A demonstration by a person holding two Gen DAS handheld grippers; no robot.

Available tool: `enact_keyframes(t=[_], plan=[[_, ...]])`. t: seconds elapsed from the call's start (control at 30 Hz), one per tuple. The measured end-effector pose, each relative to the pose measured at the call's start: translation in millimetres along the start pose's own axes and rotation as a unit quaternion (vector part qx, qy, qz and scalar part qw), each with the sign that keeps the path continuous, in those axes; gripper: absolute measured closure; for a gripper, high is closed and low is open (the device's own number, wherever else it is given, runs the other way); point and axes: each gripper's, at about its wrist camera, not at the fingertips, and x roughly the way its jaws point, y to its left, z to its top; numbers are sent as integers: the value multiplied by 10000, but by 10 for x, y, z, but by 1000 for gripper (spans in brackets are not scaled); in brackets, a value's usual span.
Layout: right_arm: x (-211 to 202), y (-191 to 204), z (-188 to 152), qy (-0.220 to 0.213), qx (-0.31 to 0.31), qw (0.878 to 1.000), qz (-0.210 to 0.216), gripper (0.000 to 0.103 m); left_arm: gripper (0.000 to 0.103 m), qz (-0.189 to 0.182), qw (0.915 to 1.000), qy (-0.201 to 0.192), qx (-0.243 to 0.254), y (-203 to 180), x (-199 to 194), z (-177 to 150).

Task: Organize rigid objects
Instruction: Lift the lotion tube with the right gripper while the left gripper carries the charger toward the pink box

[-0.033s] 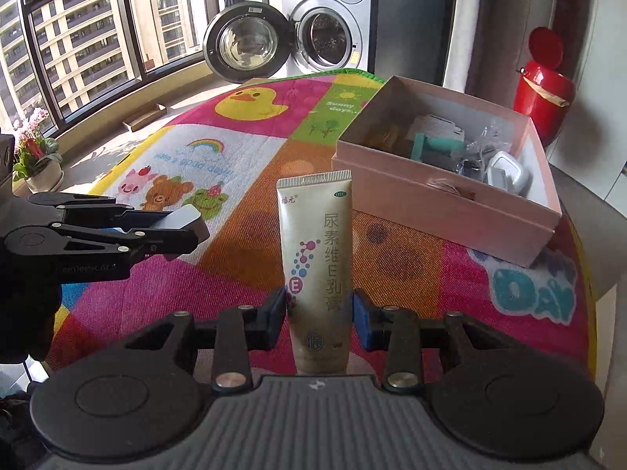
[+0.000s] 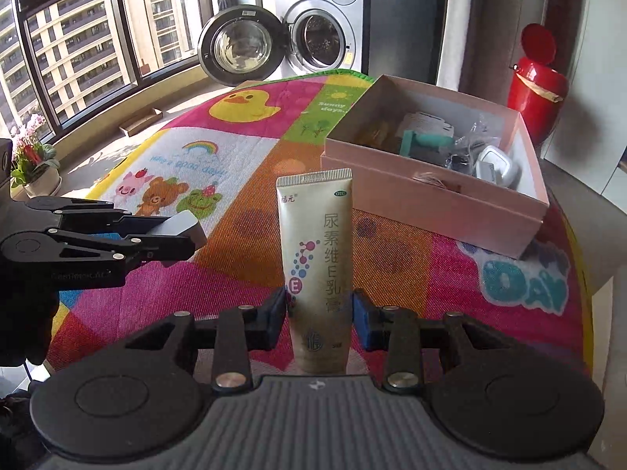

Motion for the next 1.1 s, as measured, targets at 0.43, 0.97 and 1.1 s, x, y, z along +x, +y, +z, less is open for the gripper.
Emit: enact_keyframes(t=[0.43, 0.97, 1.1], plan=[[-432, -560, -114, -636, 602, 9958, -275, 97, 66, -87, 9985, -388, 373, -629, 65, 559], [692, -396, 63, -74, 1225, 9902, -673, 30, 66, 700, 9968, 350, -162, -344, 298, 149], [645, -257, 16, -13, 717, 9961, -521, 62, 66, 623, 9973, 344, -164, -362, 281, 122]])
